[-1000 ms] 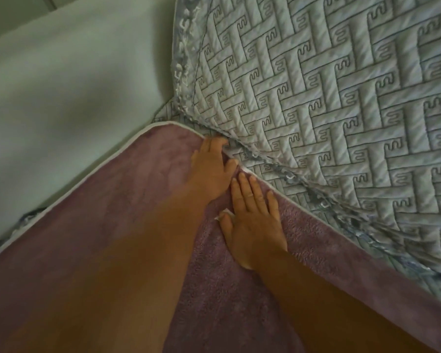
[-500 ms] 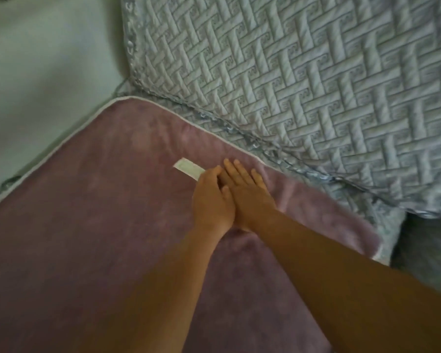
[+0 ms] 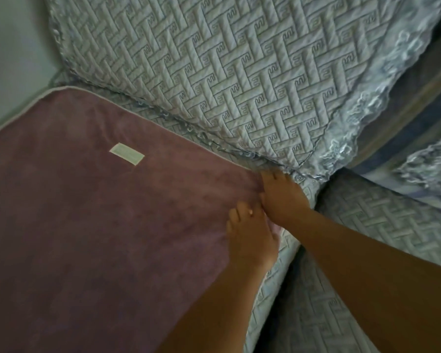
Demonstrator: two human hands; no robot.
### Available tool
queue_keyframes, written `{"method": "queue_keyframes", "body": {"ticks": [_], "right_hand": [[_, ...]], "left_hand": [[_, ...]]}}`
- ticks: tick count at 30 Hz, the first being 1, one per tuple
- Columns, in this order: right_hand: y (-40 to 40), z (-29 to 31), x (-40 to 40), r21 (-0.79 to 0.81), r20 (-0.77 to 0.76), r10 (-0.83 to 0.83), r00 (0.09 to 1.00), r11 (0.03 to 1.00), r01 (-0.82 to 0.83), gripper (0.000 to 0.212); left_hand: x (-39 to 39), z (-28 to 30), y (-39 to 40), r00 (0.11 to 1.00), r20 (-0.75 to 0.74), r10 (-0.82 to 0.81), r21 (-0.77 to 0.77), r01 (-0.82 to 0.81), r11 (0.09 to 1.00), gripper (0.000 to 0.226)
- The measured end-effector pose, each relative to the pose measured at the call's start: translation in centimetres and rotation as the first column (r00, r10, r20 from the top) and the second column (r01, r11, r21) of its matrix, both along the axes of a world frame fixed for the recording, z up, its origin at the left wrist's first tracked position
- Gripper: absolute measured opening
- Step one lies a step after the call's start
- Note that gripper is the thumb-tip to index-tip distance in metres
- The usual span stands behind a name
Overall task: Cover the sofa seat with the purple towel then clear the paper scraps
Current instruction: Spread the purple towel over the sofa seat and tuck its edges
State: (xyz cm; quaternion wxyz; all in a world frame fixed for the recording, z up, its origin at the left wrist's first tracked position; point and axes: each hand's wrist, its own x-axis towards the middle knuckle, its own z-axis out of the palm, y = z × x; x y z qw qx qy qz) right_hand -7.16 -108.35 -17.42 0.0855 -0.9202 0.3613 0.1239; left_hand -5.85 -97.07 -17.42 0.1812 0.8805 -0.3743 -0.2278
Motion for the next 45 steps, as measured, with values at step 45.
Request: {"method": "queue_keyframes", "body": {"ticks": [45], "right_hand": [[43.8,3.2,4.6,0.091,0.204,0.893,0.402,0.391,-0.916,0.074]], "left_hand": [[-1.7,2.2,46.6,0.718,0.176,0.674,0.112,-0.694,0.711,0.069]]}}
